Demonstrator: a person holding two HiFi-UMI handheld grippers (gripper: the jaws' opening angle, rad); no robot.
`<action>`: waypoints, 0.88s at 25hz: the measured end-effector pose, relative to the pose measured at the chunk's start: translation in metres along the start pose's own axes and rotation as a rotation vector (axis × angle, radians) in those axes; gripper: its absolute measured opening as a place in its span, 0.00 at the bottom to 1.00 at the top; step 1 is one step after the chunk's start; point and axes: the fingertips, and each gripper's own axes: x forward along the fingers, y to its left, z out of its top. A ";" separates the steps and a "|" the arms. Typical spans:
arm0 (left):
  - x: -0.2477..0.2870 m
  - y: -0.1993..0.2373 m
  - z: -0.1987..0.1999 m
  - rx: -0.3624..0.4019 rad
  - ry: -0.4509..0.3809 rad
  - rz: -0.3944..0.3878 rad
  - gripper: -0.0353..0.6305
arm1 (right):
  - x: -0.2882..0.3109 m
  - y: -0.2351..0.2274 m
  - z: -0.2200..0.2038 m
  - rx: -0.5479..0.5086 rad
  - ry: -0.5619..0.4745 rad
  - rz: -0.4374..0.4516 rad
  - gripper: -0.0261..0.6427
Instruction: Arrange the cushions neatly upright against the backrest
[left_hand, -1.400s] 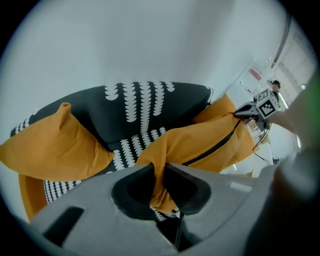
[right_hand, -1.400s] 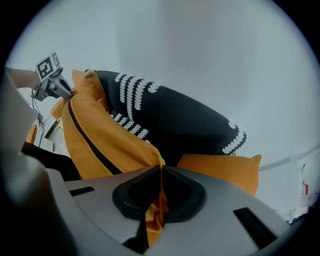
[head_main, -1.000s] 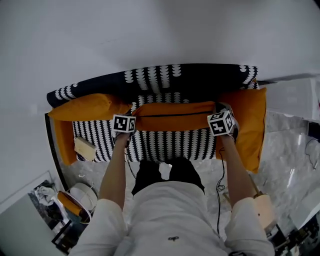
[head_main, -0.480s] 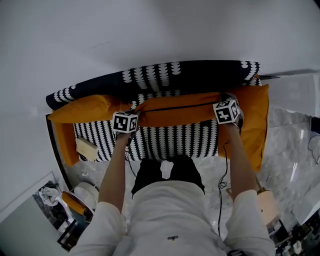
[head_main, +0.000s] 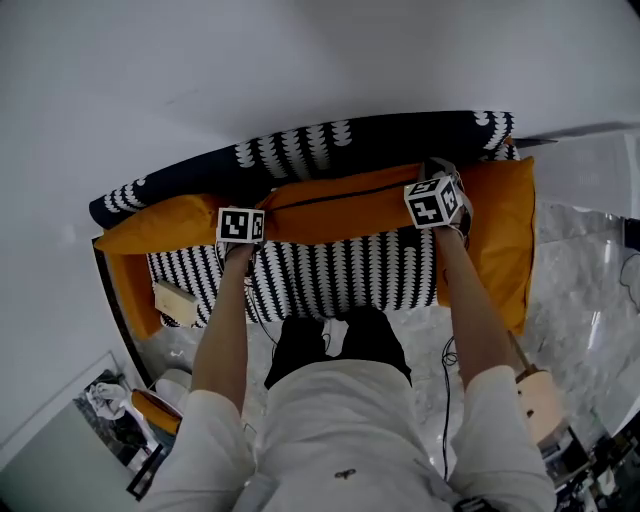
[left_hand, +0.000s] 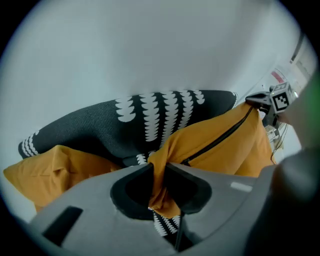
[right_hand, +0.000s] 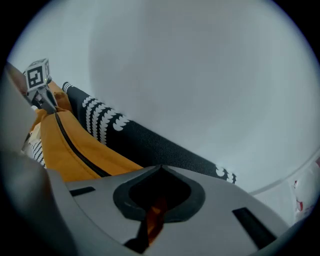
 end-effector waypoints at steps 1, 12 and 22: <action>-0.002 0.004 -0.001 -0.012 -0.010 0.001 0.15 | 0.000 0.002 0.010 -0.015 -0.019 -0.007 0.05; -0.030 0.005 0.019 0.198 -0.171 0.159 0.27 | -0.011 0.022 -0.003 -0.041 -0.002 0.076 0.05; -0.082 -0.002 0.009 0.179 -0.295 0.213 0.27 | -0.085 0.051 -0.025 -0.006 -0.115 0.085 0.05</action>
